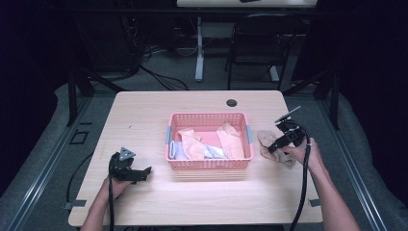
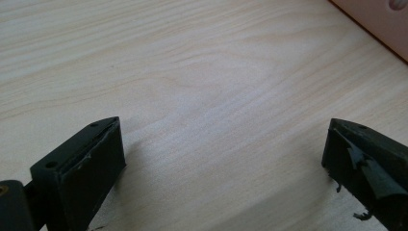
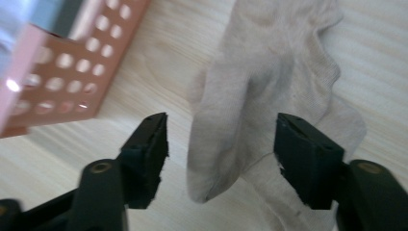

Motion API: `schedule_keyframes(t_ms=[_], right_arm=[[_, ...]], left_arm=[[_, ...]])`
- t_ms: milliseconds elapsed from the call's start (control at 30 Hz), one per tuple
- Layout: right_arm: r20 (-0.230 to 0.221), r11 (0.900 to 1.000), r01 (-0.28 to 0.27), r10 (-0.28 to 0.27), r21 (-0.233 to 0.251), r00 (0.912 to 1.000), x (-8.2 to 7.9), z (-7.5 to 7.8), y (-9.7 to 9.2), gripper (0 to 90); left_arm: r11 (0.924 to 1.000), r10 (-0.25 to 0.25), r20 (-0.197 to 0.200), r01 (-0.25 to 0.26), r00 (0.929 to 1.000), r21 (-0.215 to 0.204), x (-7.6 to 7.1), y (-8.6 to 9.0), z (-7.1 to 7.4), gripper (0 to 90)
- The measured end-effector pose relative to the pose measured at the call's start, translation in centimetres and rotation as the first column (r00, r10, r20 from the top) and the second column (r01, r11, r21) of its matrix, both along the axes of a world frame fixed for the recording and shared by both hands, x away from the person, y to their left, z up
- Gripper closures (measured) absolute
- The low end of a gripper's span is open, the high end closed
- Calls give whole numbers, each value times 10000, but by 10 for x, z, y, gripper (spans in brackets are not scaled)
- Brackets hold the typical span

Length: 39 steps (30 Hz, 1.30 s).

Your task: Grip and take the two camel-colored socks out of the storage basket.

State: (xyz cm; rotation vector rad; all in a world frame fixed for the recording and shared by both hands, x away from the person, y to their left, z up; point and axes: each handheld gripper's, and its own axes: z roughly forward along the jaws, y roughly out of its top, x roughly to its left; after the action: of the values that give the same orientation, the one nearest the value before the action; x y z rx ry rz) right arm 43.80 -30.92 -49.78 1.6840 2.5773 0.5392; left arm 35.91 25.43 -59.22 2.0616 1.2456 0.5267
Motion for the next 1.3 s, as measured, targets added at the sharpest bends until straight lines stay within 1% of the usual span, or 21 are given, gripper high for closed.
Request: schedule_keyframes(t_ms=[33,67,100,167,200,233,267,300,333,367,400,467,533,633,733,800,833,933,1100,1233,1300], right_arm=[[103,10000,35,-36,82,9999,-2,5,-1,283],[103,10000,-84,84,31,9999,-3,10,-3,241],[251,9998,85,-89,165,9996,-5,13,-3,215],[437,9992,93,-110,398,9990,-9,21,-6,149],[461,9992,-5,-14,408,9989,-10,25,-7,153],[601,9989,103,-130,457,9981,-12,29,-7,141],[670,9989,53,-85,476,9977,-13,33,-8,130],[675,9987,9,-44,508,9977,-14,35,-9,112],[752,9984,94,-135,549,9971,-16,37,-8,90],[842,9989,117,-155,452,9963,-19,39,-8,74],[830,9987,105,-147,508,9964,-20,41,-7,67],[964,9996,32,-58,266,9953,-26,44,-8,55],[1073,9997,-21,-5,240,9942,-32,47,-8,31],[1157,9997,-101,75,216,9933,-39,49,-9,25],[1295,9998,-175,169,36,9914,-49,51,-10,23],[1324,9998,-187,181,36,9910,-55,49,-10,23],[1320,9997,-234,246,-108,9909,-57,49,-11,25],[1342,9997,-242,252,-88,9906,-66,44,-12,25],[1175,9993,-336,354,-171,9924,-81,26,-14,31],[947,9993,-345,354,-114,9949,-93,5,-18,36],[771,9990,-351,371,-266,9963,-97,-5,-20,36]], left_arm=[[10000,-1,0,1,10000,11,0,0,0,9],[10000,-7,0,7,10000,15,0,0,0,9],[10000,-28,-14,29,10000,43,0,0,0,9],[10000,-23,-10,23,10000,42,0,0,0,10],[10000,-25,-11,25,10000,46,0,0,0,10],[10000,-16,-7,16,10000,50,0,0,0,10],[10000,-13,-9,13,10000,49,0,0,0,10],[10000,-12,-8,12,10000,50,0,0,0,10],[10000,-44,-59,44,10000,57,0,0,1,9],[10000,-33,-41,34,10000,55,0,0,0,10],[10000,-9,-3,9,10000,51,0,0,0,10],[10000,-10,-6,10,10000,53,0,0,0,10],[10000,-8,-5,8,10000,55,0,0,0,10],[10000,-4,-8,4,10000,53,0,0,0,10],[10000,-2,-7,2,10000,52,0,0,0,10],[10000,0,-7,0,10000,57,0,0,0,10],[10000,0,-9,0,10000,58,0,0,0,10],[10000,-6,-17,6,10000,63,-1,0,0,10],[10000,-5,-16,5,10000,61,-1,0,0,10],[10000,0,-16,0,10000,55,-1,0,0,10],[10000,-4,-18,4,10000,55,-1,0,0,10]])
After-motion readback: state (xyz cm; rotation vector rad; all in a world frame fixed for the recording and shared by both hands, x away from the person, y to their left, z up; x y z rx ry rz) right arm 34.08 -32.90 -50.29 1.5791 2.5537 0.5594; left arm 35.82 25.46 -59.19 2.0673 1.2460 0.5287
